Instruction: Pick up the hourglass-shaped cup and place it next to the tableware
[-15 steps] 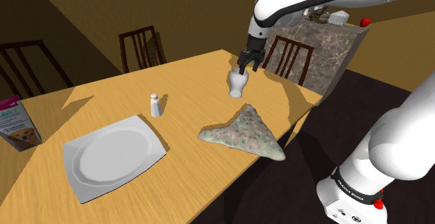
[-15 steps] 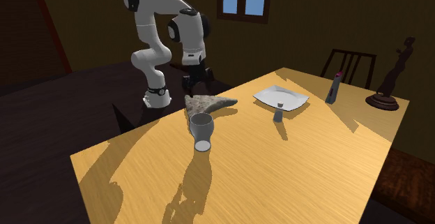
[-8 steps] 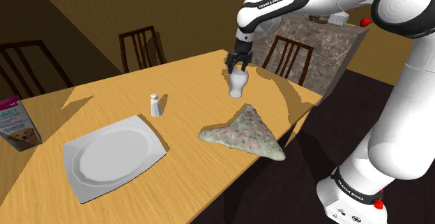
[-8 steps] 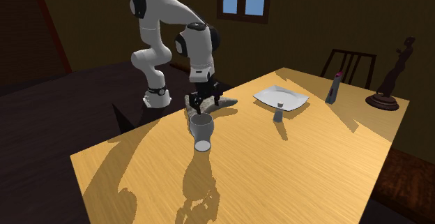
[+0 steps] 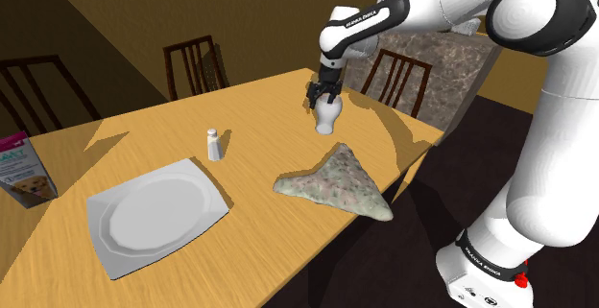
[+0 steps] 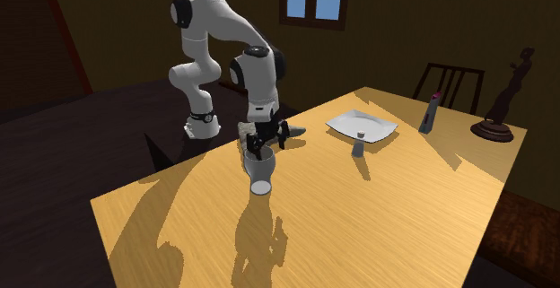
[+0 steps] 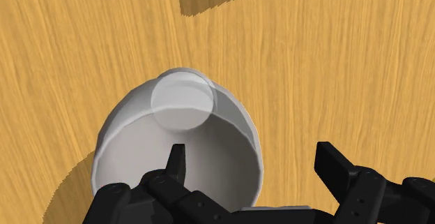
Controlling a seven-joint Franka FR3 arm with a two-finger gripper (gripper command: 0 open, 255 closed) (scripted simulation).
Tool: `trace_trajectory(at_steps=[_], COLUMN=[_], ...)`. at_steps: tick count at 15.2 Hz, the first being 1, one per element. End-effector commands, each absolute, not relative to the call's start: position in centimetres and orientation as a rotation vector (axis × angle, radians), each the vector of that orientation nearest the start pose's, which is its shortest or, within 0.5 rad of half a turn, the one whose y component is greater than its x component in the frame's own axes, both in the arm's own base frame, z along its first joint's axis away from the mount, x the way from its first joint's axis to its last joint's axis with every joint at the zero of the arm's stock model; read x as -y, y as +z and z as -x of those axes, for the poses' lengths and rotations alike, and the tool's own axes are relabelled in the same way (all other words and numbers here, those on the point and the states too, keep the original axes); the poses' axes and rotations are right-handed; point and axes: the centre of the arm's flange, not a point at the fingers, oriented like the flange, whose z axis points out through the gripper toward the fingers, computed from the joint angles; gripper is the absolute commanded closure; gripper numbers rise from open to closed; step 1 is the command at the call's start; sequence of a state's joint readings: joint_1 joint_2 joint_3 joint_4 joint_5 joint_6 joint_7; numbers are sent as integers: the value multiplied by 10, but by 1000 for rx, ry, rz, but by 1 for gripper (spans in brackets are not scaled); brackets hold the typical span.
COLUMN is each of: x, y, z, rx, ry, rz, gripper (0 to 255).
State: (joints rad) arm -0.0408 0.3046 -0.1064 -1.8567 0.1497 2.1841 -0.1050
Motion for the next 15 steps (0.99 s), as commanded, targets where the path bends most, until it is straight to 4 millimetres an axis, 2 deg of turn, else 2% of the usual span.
trace_trajectory(at_steps=[1,8,9,15], x=[81,81,81,81], y=[353,353,353,353], z=[-624,-624,-624,-624], rx=[-186,-186,-186,-186], ry=[-57,-57,-57,-57], rz=[3048,3048,3048,3048], gripper=[0,0,255,255])
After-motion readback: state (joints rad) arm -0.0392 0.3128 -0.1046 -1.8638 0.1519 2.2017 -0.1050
